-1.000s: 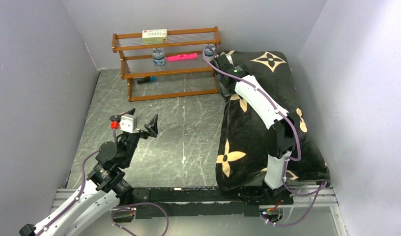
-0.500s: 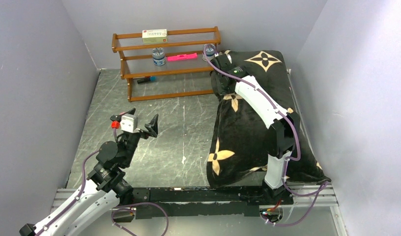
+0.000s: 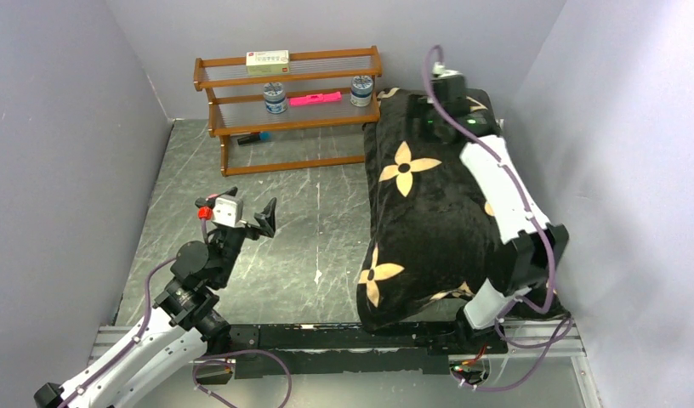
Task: Remove the pillowcase from the pillow
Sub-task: Adjust the pillow at the center of the board.
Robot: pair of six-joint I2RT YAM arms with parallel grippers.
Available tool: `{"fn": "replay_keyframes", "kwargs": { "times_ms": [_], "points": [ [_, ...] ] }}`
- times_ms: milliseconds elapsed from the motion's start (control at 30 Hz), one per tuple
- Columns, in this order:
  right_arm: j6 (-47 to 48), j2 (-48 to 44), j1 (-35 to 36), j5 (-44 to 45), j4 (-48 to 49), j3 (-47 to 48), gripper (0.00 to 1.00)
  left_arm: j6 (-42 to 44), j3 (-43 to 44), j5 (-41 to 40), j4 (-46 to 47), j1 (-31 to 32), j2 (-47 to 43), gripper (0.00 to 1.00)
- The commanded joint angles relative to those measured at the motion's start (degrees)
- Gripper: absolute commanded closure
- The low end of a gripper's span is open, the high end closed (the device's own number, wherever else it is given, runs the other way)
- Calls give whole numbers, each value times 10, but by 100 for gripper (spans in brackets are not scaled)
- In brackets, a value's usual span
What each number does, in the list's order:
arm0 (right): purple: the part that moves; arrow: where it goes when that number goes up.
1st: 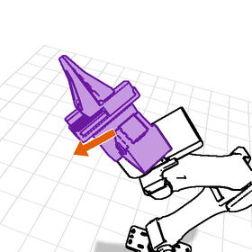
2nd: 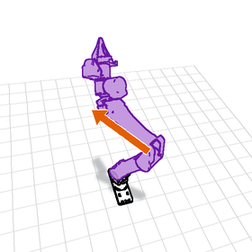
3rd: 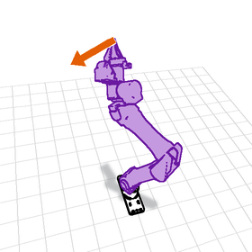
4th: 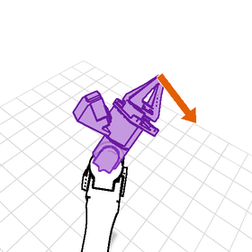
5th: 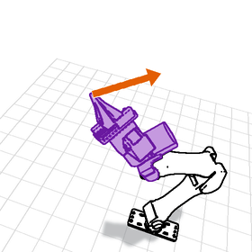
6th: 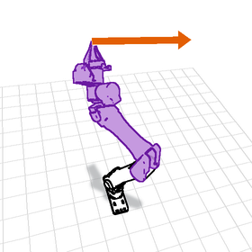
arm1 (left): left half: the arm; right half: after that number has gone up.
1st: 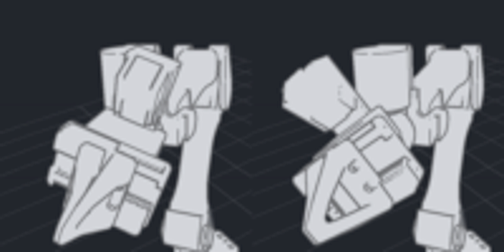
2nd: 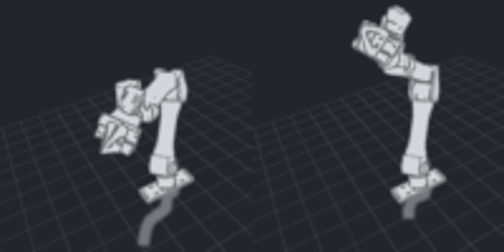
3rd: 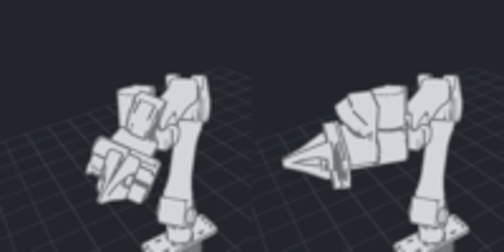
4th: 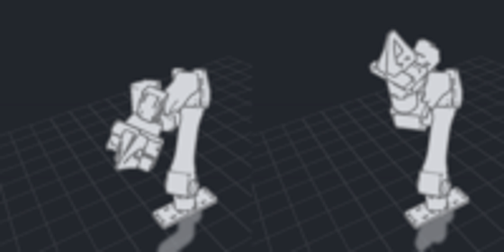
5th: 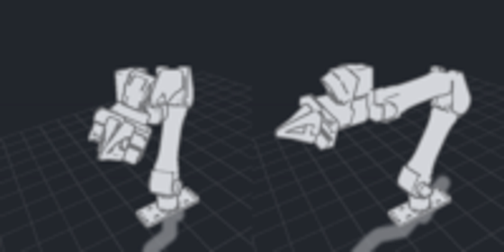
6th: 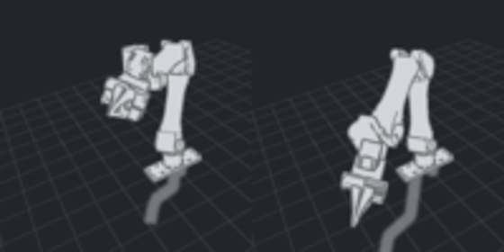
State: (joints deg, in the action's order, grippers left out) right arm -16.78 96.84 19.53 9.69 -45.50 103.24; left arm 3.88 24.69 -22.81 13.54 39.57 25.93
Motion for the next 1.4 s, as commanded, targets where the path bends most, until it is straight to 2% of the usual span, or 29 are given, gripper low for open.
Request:
{"fn": "replay_keyframes", "kwargs": {
  "times_ms": [0,100,400,733,867,933,1000,1167,1267,1367],
  "points": [
    [13,-80,-76,-41,22,-41,7,8,10,7,13,2,12,3],
    [13,-120,-137,-68,29,-80,1,8,12,8,9,2,13,3],
    [-44,-192,-332,-217,88,-211,0,5,14,8,1,2,8,3],
    [-157,-164,-463,-317,202,-298,0,4,14,8,-3,2,-3,3],
    [-142,-127,-469,-326,211,-308,0,5,14,8,-5,2,-7,3],
    [-136,-115,-469,-358,214,-322,0,4,13,11,-5,2,-5,3],
    [-134,-113,-465,-396,217,-347,0,4,14,14,-4,2,-1,3],
    [-115,-138,-437,-410,210,-409,2,1,16,26,-4,2,12,3],
    [-114,-150,-415,-431,200,-428,9,-1,18,37,-4,2,21,3],
    [-112,-171,-381,-434,187,-431,24,-3,22,44,-8,2,34,3]
  ]
}}
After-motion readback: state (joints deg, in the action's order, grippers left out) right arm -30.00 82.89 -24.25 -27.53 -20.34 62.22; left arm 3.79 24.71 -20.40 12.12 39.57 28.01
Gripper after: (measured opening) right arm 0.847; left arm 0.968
